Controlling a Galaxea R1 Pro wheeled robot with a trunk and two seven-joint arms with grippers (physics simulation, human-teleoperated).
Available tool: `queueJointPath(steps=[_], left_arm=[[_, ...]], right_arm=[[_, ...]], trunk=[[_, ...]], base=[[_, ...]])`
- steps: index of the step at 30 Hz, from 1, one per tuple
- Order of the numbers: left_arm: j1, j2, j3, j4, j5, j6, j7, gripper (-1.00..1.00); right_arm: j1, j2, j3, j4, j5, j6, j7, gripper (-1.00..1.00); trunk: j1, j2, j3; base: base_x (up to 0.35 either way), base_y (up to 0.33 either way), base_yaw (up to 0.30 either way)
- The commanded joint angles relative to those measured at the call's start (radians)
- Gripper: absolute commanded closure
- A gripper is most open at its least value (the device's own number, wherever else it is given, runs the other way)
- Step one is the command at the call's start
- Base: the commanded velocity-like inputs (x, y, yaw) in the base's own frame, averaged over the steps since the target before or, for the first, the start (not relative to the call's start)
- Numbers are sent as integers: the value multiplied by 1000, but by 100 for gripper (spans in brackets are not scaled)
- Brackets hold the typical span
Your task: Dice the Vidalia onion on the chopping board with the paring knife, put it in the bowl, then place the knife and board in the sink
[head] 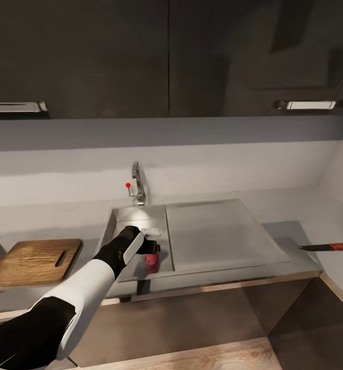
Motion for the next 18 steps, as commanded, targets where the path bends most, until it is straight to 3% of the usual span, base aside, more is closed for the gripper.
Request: queueJointPath(steps=[1,18], left_arm=[[-1,1,-6,-1,11,3,8,-100],[-1,0,-5,18,11,3,8,-100]], right_arm=[[0,2,-7,-2,10,-3,8,-100],[0,2,-7,-2,10,-3,8,-100]], trunk=[[0,-1,-3],[0,-1,-30]], base=[[99,-29,0],[57,-11,0]])
